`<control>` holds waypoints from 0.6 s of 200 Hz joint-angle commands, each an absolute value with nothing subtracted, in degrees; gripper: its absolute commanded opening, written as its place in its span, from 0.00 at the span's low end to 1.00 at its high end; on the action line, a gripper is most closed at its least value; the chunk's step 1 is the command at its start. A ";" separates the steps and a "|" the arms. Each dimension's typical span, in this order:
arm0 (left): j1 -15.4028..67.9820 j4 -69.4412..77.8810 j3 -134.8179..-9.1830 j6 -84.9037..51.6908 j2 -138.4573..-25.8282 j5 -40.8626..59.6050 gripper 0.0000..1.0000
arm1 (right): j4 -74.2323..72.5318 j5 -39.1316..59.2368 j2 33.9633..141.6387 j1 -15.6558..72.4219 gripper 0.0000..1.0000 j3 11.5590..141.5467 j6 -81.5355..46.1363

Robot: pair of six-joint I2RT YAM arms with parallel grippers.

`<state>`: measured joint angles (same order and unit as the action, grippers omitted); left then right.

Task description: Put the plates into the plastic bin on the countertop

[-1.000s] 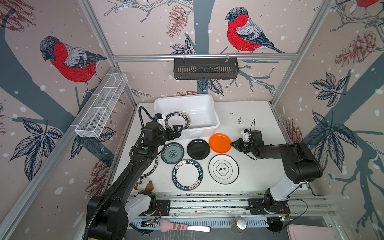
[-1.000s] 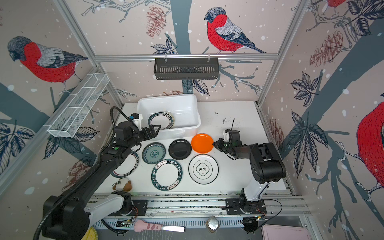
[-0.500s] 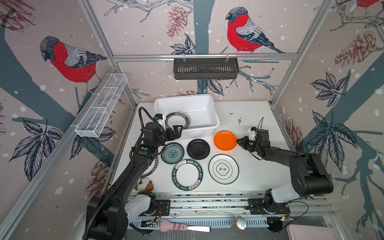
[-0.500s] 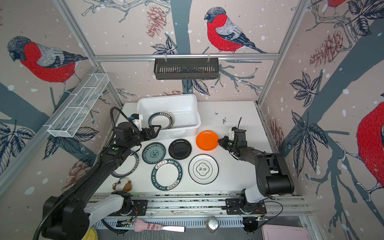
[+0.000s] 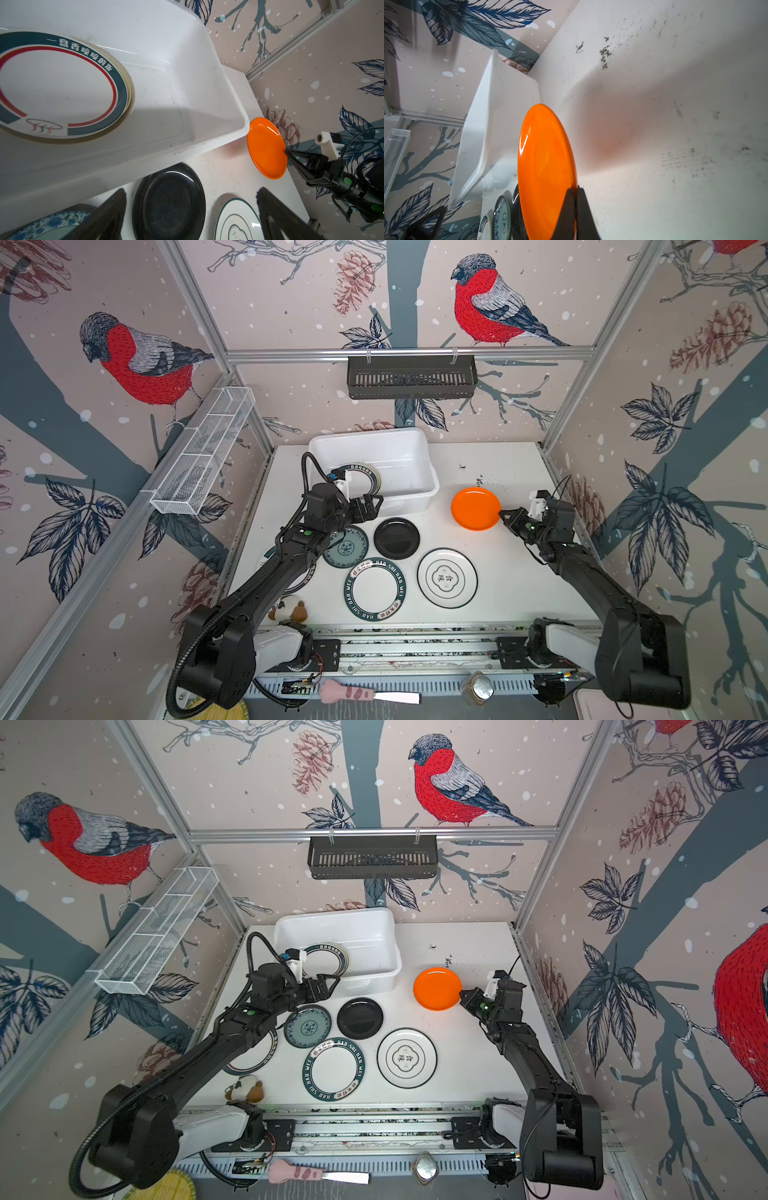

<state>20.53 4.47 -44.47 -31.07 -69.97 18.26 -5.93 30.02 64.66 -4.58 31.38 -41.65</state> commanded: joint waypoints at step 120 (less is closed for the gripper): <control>40.90 10.25 -69.02 -31.39 -98.95 17.46 0.81 | -1.63 36.10 53.63 -2.97 0.00 34.45 -45.29</control>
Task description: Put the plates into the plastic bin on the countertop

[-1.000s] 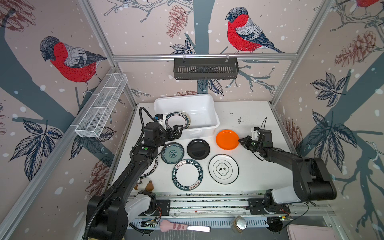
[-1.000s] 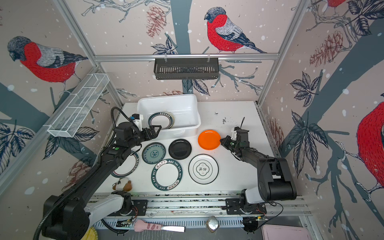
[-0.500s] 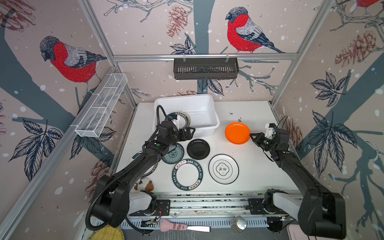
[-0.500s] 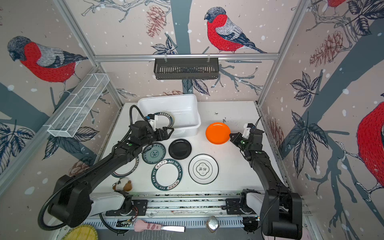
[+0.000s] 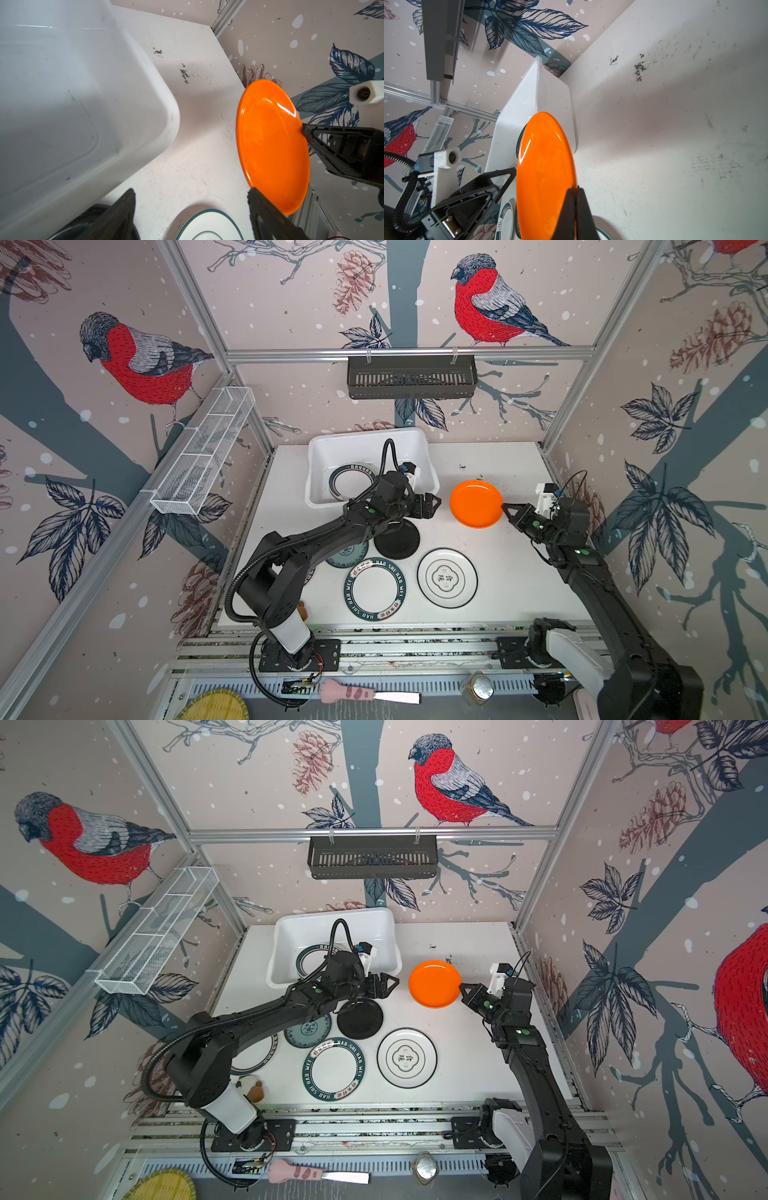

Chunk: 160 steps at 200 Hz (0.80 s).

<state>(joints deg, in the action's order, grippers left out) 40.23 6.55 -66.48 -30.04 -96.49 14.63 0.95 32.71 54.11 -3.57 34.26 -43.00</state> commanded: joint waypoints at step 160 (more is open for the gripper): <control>41.50 20.63 -69.35 -38.50 -102.93 25.67 0.30 | -2.68 31.89 55.84 3.45 0.01 37.37 -43.25</control>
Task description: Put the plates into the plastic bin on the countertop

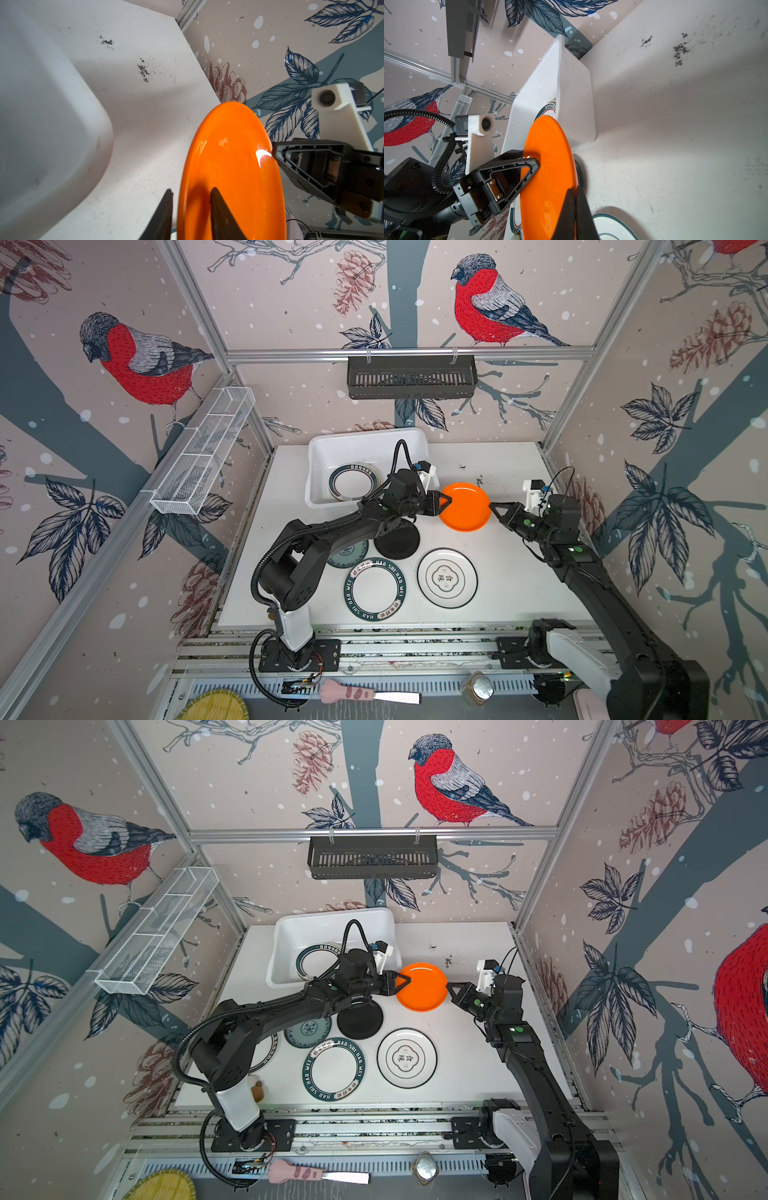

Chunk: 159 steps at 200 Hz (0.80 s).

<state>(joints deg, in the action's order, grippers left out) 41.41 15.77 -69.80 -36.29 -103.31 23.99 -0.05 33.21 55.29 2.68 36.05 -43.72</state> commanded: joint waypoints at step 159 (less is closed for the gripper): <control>41.22 17.34 -71.32 -35.67 -102.24 24.33 0.39 | 2.23 19.77 63.91 0.14 0.76 38.15 -40.50</control>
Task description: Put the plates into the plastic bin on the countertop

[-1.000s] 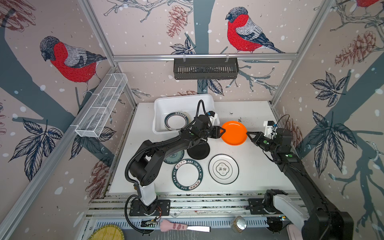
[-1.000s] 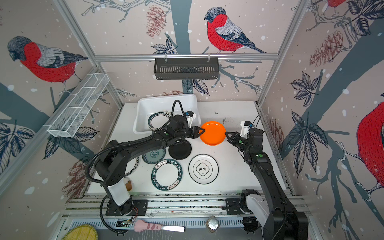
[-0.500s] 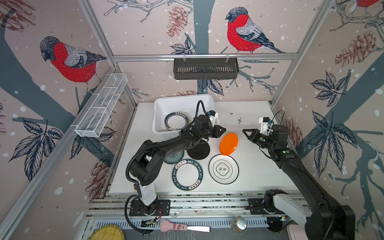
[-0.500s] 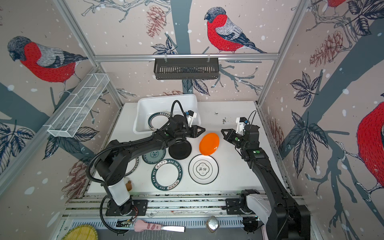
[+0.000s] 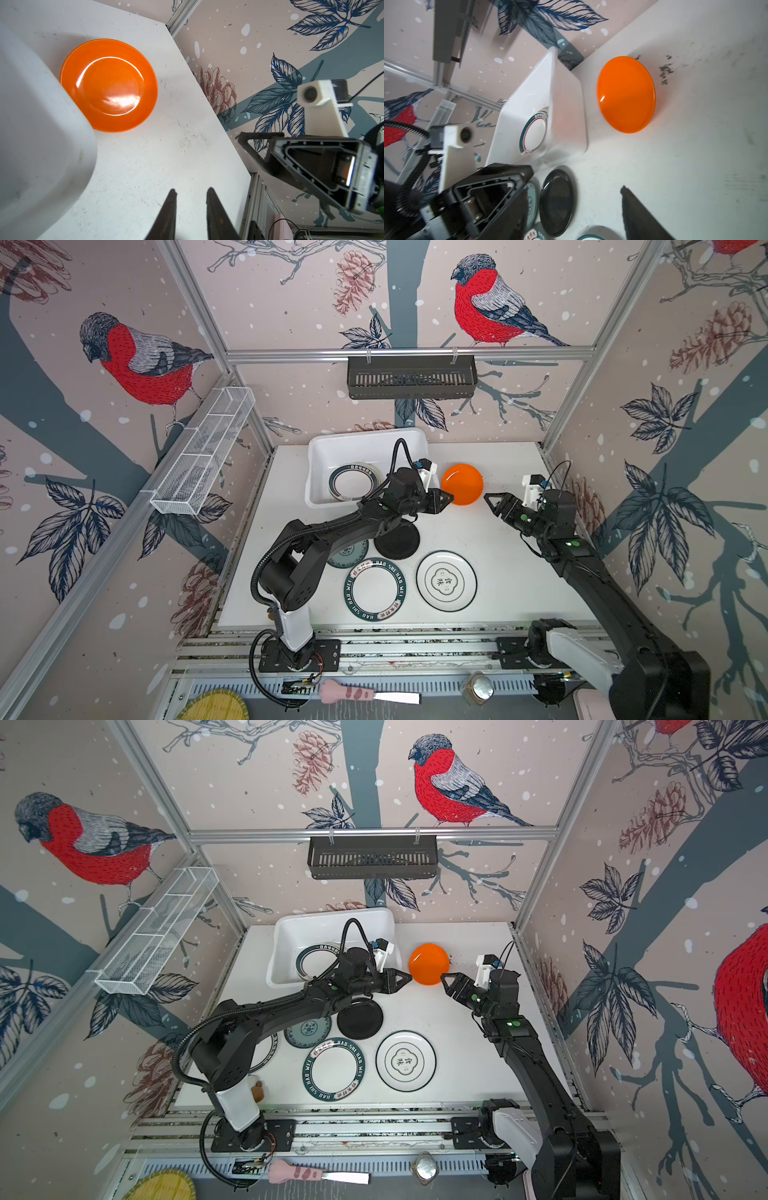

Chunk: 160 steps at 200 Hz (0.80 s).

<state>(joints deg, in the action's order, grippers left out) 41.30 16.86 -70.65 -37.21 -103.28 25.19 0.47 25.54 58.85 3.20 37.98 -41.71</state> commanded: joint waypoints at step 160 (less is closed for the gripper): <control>36.33 11.38 -58.37 -25.08 -78.75 10.58 0.97 | -8.95 21.23 113.32 0.51 0.80 68.32 -38.32</control>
<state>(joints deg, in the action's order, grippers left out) 37.19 9.80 -60.38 -26.17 -80.95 13.26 -9.58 22.55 110.85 -0.56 64.25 -40.27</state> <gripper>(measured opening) 0.976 0.791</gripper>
